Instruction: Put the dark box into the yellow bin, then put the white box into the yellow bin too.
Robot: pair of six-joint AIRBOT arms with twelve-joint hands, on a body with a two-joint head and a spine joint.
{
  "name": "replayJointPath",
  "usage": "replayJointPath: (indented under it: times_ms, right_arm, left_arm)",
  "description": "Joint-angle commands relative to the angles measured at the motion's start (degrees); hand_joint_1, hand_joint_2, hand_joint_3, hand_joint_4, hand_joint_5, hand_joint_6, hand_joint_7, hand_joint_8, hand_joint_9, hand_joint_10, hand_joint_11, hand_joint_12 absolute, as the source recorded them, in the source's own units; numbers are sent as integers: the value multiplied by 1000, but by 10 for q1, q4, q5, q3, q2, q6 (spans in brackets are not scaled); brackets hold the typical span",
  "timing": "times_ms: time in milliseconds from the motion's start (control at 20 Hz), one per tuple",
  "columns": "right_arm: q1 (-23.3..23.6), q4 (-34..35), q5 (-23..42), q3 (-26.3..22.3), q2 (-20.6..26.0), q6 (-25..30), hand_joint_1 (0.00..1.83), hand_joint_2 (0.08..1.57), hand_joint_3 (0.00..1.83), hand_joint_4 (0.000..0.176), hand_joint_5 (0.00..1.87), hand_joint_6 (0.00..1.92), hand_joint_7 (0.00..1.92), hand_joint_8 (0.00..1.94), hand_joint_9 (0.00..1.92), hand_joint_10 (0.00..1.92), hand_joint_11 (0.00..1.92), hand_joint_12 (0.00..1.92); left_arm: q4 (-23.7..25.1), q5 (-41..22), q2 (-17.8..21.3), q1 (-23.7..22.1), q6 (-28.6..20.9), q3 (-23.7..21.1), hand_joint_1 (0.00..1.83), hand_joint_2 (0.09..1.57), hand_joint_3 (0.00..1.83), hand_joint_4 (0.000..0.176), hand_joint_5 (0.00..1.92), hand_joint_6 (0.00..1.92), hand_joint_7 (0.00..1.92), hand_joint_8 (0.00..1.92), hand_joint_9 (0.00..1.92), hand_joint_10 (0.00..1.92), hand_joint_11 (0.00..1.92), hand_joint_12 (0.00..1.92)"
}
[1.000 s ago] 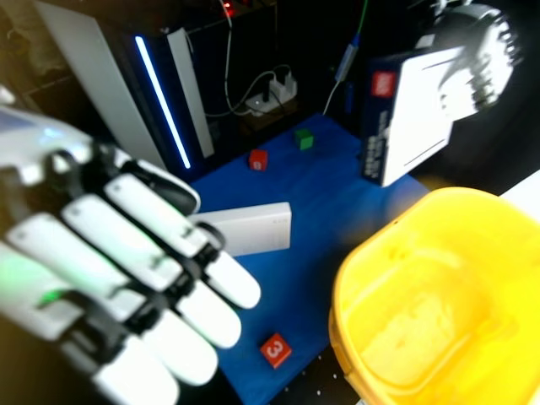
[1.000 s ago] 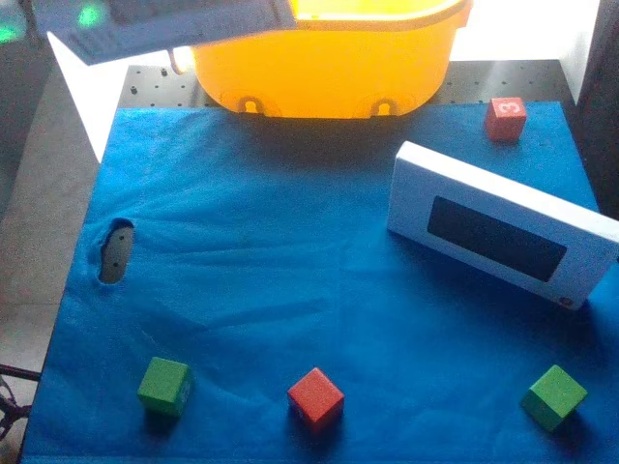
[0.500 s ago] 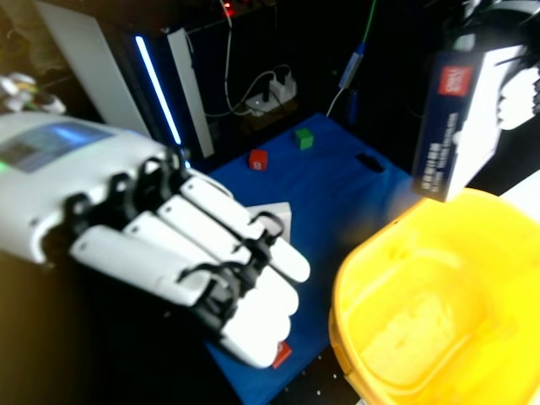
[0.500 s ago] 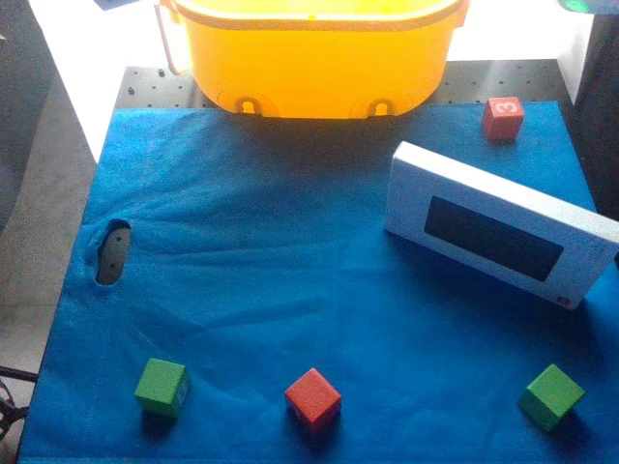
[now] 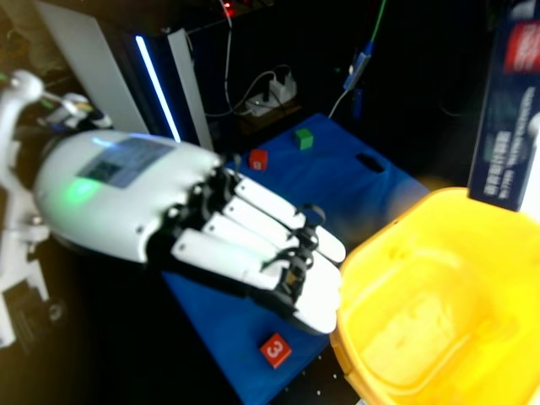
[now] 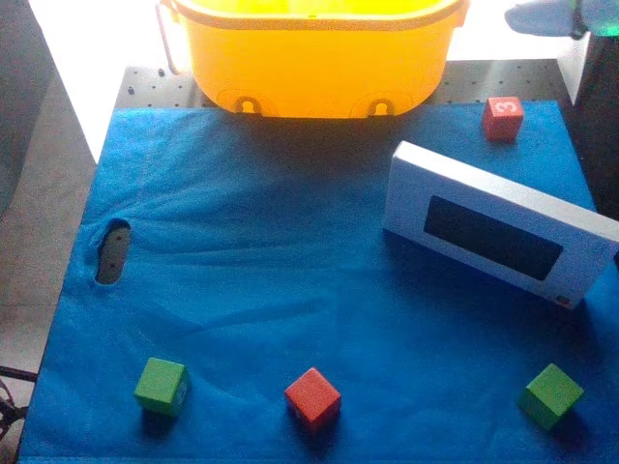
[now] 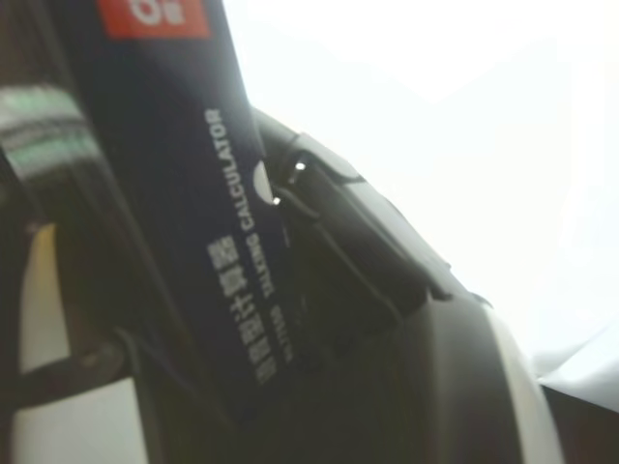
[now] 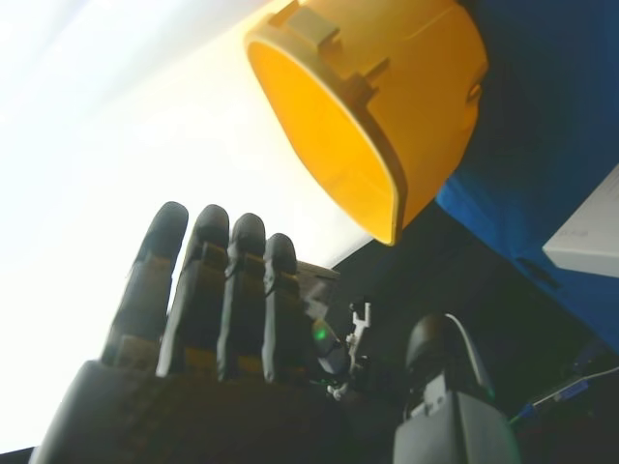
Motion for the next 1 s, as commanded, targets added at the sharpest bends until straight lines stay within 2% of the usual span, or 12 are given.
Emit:
replayJointPath:
  times_ms: [0,100,150,200,250,300,350,400,550,650,750,950]
  right_arm:
    - [8,6,68,0,-5,-1,180,1070,0,0,337,0,388,0,311,0,74,449]
    - [8,6,70,-1,-7,-1,158,1098,4,0,345,3,416,9,363,18,141,477]
    - [8,6,70,-1,-8,-1,162,1090,0,0,344,2,415,7,364,15,139,471]
    - [8,6,70,-1,-9,-1,197,1055,4,0,336,0,397,1,337,3,122,406]
    - [8,6,70,-1,-10,-1,199,1040,1,0,329,0,384,0,320,0,112,386]
    - [8,6,70,-2,-10,-1,183,1033,0,0,323,0,378,0,312,0,117,382]
    - [8,6,71,-3,-10,-1,167,1037,1,0,319,0,379,1,316,2,128,383]
    - [8,6,72,-4,-9,-1,172,1035,0,0,320,1,382,2,319,3,131,380]
    - [8,6,72,-5,-9,-1,188,1027,0,0,324,0,389,0,341,0,171,327]
    - [8,6,72,-7,-9,-1,232,1027,0,0,303,0,350,0,291,0,131,302]
    - [7,6,72,-9,-8,-1,242,1017,0,0,285,0,328,0,262,0,109,282]
    - [0,13,72,-22,0,-1,265,964,1,0,253,0,326,0,290,1,213,217]
  left_arm:
    - [-26,-59,-4,-6,-15,8,1245,1078,2,0,1007,868,1106,854,1219,94,798,994]
    - [-21,-60,-26,-5,-28,24,1290,1057,0,0,1057,623,1180,865,1445,169,1070,1066]
    - [-21,-61,-34,0,-38,32,1287,1047,0,0,1173,447,1132,947,1366,175,915,1218]
    - [-16,-63,-40,5,-53,42,1238,1100,4,0,1076,741,950,1115,1160,474,911,1331]
    - [-14,-63,-45,12,-63,50,1244,1115,6,0,1059,704,909,1248,1069,692,892,1320]
    - [-14,-63,-46,16,-66,52,1173,1111,16,0,975,947,783,561,709,434,324,1186]
    - [-14,-66,-47,19,-72,53,1091,994,0,16,658,339,748,176,600,159,162,854]
    - [-13,-69,-48,20,-77,54,1080,925,0,45,617,88,707,41,587,44,256,630]
    - [-12,-75,-46,20,-83,53,1079,845,0,124,491,0,496,0,506,2,389,282]
    - [-12,-77,-41,20,-91,50,1098,833,0,134,516,12,482,0,491,0,378,267]
    - [-12,-78,-36,19,-93,46,1042,799,15,71,460,0,438,0,455,0,336,414]
    - [-12,-83,-22,19,-93,30,985,815,1,0,371,0,427,1,393,2,113,685]
